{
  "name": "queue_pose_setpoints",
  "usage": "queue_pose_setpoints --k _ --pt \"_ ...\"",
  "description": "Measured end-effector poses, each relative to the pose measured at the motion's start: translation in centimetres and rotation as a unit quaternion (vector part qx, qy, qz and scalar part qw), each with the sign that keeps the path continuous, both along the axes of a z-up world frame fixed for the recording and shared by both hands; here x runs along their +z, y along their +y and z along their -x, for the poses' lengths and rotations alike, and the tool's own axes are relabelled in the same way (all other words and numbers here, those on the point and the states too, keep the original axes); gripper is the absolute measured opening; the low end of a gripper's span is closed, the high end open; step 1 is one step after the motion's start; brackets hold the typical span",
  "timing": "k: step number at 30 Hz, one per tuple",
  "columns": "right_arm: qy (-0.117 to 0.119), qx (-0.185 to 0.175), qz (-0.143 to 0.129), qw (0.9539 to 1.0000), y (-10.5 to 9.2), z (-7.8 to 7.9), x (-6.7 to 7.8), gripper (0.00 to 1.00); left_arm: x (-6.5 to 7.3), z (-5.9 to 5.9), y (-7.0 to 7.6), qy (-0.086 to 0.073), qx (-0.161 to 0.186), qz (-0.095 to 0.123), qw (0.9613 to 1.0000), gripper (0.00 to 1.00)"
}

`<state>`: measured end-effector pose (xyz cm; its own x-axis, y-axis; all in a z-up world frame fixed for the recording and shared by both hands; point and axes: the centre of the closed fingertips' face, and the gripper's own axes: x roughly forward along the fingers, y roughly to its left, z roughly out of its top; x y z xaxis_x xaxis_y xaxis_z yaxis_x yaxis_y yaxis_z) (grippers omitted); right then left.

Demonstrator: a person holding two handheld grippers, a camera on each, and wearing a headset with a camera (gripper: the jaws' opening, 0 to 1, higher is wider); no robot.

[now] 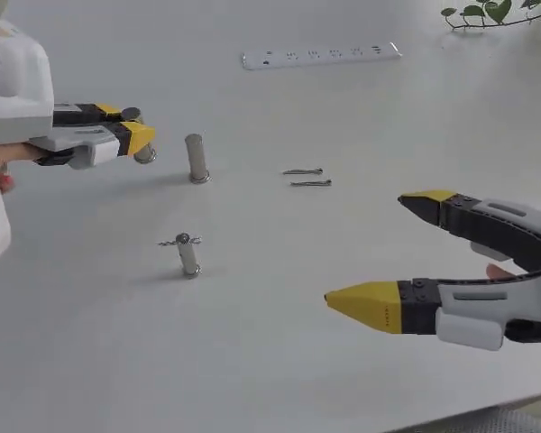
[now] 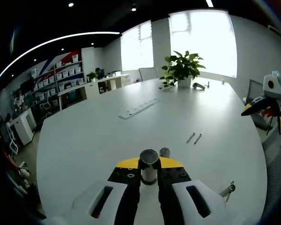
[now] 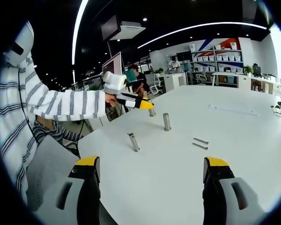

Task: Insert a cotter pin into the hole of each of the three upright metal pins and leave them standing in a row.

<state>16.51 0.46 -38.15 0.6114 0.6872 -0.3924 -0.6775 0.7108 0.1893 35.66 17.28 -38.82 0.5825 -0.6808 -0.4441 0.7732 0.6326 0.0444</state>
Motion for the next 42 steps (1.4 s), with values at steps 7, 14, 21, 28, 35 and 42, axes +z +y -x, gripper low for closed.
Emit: queue_pose_setpoints --k 7,14,21,28,35,42 --pt "-0.002 -0.001 0.002 1.0000 -0.2 0.2 0.2 0.90 1.7 2.0 -1.2 0.002 -0.013 0.011 0.9998 0.09" --pt "-0.006 -0.002 0.009 0.9999 -0.4 0.4 0.1 0.89 3.6 4.7 -3.5 -0.005 -0.057 0.010 0.9983 0.09" --pt "-0.008 0.004 0.007 0.9999 -0.1 0.5 0.2 0.88 4.6 7.1 -6.1 -0.007 -0.097 0.010 0.9952 0.09" --pt "-0.009 0.002 0.008 0.9999 -0.1 0.4 0.2 0.89 4.7 10.0 -8.8 -0.004 -0.141 0.014 0.9899 0.09" --pt "-0.012 -0.001 0.008 0.9999 -0.4 0.3 0.3 0.89 4.2 12.3 -11.0 -0.003 -0.173 0.006 0.9849 0.09" --pt "-0.015 -0.008 0.014 0.9998 -1.0 0.3 0.2 0.89 4.2 13.8 -12.8 -0.009 -0.188 0.009 0.9821 0.09"
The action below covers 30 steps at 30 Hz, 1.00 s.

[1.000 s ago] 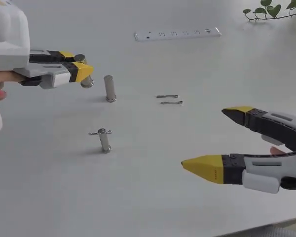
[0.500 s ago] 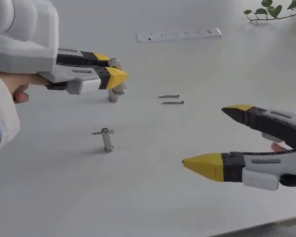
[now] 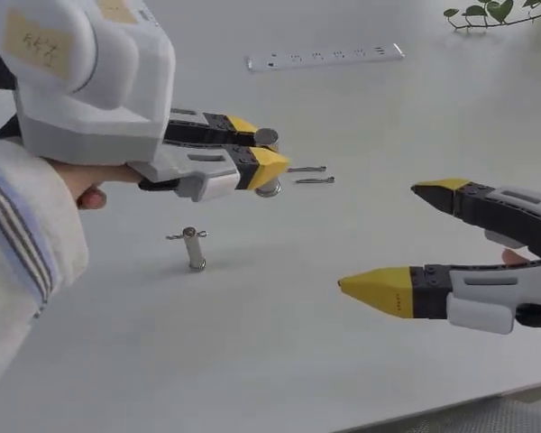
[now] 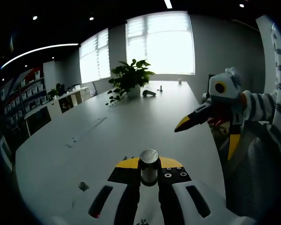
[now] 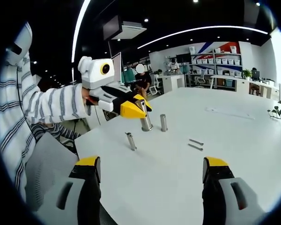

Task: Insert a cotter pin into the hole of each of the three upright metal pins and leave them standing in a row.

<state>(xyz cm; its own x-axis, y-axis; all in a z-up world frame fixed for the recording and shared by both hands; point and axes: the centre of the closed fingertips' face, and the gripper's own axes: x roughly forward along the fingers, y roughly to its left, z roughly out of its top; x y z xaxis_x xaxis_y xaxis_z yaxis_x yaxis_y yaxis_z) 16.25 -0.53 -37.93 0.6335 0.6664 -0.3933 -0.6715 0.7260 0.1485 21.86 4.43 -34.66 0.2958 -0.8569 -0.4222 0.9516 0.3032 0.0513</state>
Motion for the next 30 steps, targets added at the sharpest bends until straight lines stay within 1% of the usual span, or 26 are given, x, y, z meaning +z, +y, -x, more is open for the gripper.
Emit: queue_pose_setpoints --k 4,9,12,15,18,21,23,28,29,30 --pt "0.001 0.000 0.003 1.0000 -0.2 0.1 -0.1 0.89 -0.7 0.8 -0.7 0.003 -0.009 0.000 1.0000 0.09" --pt "0.005 -0.002 0.005 1.0000 -0.4 0.3 -0.3 0.88 -2.2 1.8 -1.1 0.012 -0.018 0.001 0.9998 0.09" --pt "0.007 0.003 0.009 0.9999 -0.4 0.5 -0.4 0.87 -2.9 2.4 -1.1 0.016 -0.021 0.002 0.9996 0.09" --pt "0.010 0.005 0.011 0.9999 -0.4 0.7 -0.5 0.88 -3.6 3.2 -1.1 0.019 -0.028 -0.003 0.9994 0.09" --pt "0.013 0.004 0.012 0.9998 -0.5 0.9 -0.6 0.88 -4.6 3.8 -1.0 0.028 -0.026 -0.005 0.9993 0.09" --pt "0.017 0.004 0.019 0.9997 -0.7 1.1 -0.8 0.88 -5.6 4.3 -1.0 0.030 -0.023 -0.012 0.9992 0.09" --pt "0.020 0.005 0.021 0.9996 -0.8 1.2 -1.0 0.88 -6.2 4.8 -1.0 0.029 -0.026 -0.018 0.9991 0.09" --pt "0.025 0.007 0.021 0.9994 -0.7 1.5 -1.3 0.88 -7.9 5.9 -1.1 0.043 -0.026 -0.025 0.9984 0.09" --pt "0.027 0.009 0.023 0.9993 -0.7 1.5 -1.5 0.88 -8.2 6.3 -1.2 0.039 -0.031 -0.030 0.9983 0.09" --pt "0.028 0.010 0.024 0.9993 -0.6 1.6 -1.6 0.88 -8.3 6.4 -1.3 0.039 -0.031 -0.031 0.9983 0.09"
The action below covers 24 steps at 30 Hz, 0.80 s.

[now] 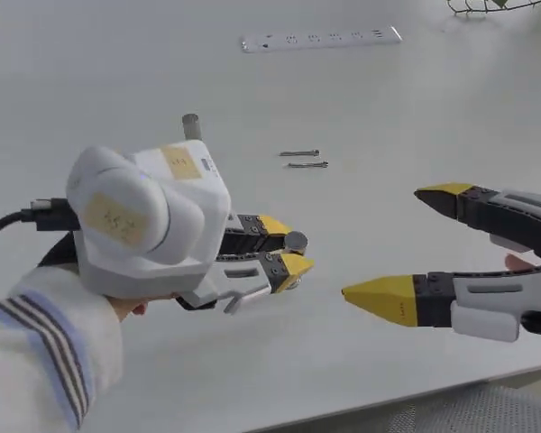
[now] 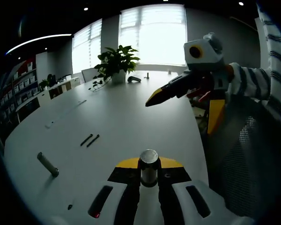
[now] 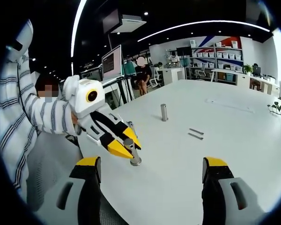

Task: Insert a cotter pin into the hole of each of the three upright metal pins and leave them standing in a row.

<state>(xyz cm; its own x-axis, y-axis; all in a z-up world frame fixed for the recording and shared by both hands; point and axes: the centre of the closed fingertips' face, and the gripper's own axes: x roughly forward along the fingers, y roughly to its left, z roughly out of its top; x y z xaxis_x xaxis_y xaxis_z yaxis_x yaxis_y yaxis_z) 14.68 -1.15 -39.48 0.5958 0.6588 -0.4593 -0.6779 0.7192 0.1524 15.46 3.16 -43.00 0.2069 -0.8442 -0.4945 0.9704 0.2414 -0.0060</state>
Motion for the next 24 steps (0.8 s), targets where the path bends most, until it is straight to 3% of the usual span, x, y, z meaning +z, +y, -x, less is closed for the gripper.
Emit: queue_pose_setpoints --k 2,5,18,22,24 --pt "0.002 0.005 0.000 1.0000 0.2 0.1 -0.1 0.88 -0.3 0.2 -0.2 0.001 -0.001 -0.001 1.0000 0.09" --pt "0.002 0.009 -0.004 0.9999 0.4 0.2 -0.1 0.88 -0.9 0.5 -0.3 0.016 0.001 -0.007 0.9998 0.09" --pt "0.012 0.025 0.003 0.9996 0.8 0.7 -0.7 0.88 -2.1 1.1 0.0 0.004 0.001 -0.018 0.9998 0.09" --pt "0.013 0.029 0.005 0.9995 1.0 0.8 -0.7 0.88 -2.1 1.1 -0.2 0.016 0.007 -0.007 0.9998 0.09" --pt "0.015 0.031 0.005 0.9994 1.0 0.8 -0.8 0.88 -2.1 1.1 -0.2 0.014 0.002 -0.007 0.9999 0.09"
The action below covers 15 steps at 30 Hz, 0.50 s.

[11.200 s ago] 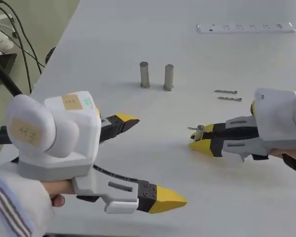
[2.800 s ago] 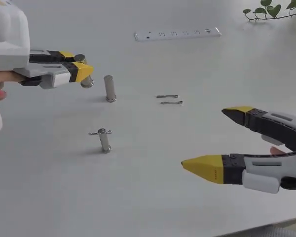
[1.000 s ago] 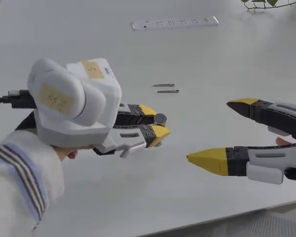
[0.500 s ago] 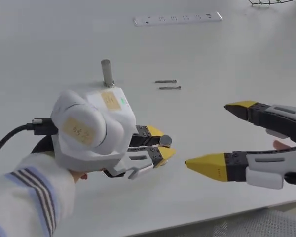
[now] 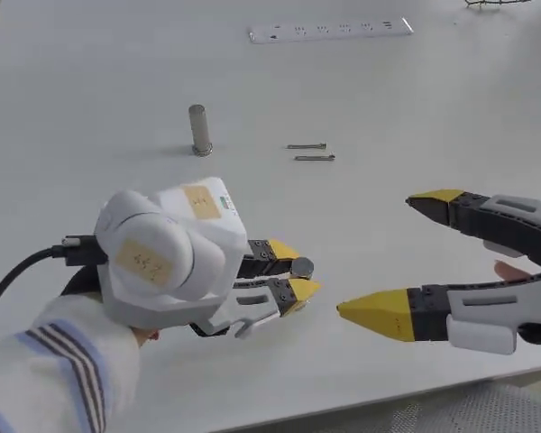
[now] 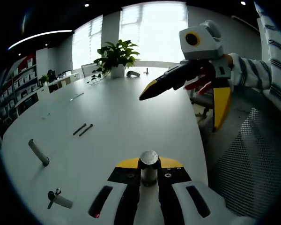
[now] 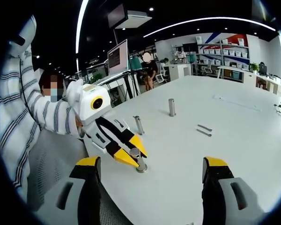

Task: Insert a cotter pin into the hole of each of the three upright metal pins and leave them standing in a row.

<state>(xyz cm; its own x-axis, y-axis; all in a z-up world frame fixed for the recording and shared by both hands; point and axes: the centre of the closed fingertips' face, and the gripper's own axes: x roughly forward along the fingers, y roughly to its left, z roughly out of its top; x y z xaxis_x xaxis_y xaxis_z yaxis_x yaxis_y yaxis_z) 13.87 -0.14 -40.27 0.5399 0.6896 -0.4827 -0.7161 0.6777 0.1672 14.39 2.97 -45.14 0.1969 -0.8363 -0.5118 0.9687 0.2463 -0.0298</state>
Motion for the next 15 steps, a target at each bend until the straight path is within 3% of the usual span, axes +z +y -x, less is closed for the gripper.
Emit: queue_pose_setpoints --k 9,15 --pt "0.005 0.001 0.006 1.0000 -0.22 0.08 -0.35 0.88 -0.03 0.02 0.09 -0.003 -0.003 0.005 1.0000 0.10" --pt "0.005 0.004 0.006 1.0000 -0.13 0.10 -0.38 0.87 0.30 0.01 0.18 0.031 0.014 0.035 0.9988 0.11"
